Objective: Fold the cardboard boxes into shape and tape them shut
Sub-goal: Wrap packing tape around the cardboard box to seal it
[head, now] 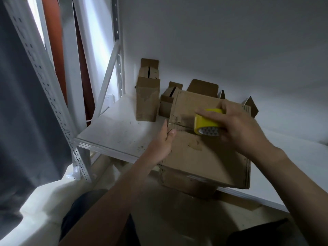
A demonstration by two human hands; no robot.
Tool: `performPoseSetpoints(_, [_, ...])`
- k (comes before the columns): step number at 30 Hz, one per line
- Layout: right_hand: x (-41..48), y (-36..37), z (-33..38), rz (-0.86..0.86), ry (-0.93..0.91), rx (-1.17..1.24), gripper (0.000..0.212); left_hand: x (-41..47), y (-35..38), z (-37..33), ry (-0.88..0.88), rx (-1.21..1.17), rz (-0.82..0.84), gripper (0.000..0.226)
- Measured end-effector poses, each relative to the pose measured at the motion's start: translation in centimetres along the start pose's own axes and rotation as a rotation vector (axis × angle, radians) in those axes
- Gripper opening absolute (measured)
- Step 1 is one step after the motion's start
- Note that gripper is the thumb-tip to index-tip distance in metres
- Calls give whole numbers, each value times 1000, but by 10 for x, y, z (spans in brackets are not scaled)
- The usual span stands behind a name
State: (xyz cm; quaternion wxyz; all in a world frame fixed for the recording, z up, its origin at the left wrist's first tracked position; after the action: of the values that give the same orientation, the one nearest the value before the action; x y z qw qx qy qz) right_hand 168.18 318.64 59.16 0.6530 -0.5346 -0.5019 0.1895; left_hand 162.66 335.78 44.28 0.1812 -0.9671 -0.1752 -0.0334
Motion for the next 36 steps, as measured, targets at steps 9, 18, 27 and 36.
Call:
performPoseSetpoints(9, [-34,13,-47,-85,15,496,71,2,-4,-6,100,74,-7,56])
performPoseSetpoints(18, [-43,37,-58,-229,50,670,59,-7,0,-40,435,942,-109,70])
performPoseSetpoints(27, [-41,32,-54,-167,37,641,66,-4,12,-46,298,1269,-9,108])
performPoseSetpoints(36, [-37,15,-38,-79,36,367,67,-4,25,-59,451,1320,25,98])
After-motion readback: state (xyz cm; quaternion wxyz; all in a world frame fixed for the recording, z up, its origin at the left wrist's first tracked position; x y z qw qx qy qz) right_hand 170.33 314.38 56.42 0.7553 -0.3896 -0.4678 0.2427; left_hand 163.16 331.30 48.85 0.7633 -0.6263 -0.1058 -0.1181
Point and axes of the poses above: each hand's wrist, its own x-axis towards the middle knuckle, its own y-axis out of the palm, z = x × y, the point moved 7 cm from there along x, towards the middle knuckle, and after that the axes turned 7 degrees about y, right-handed, at the moved point
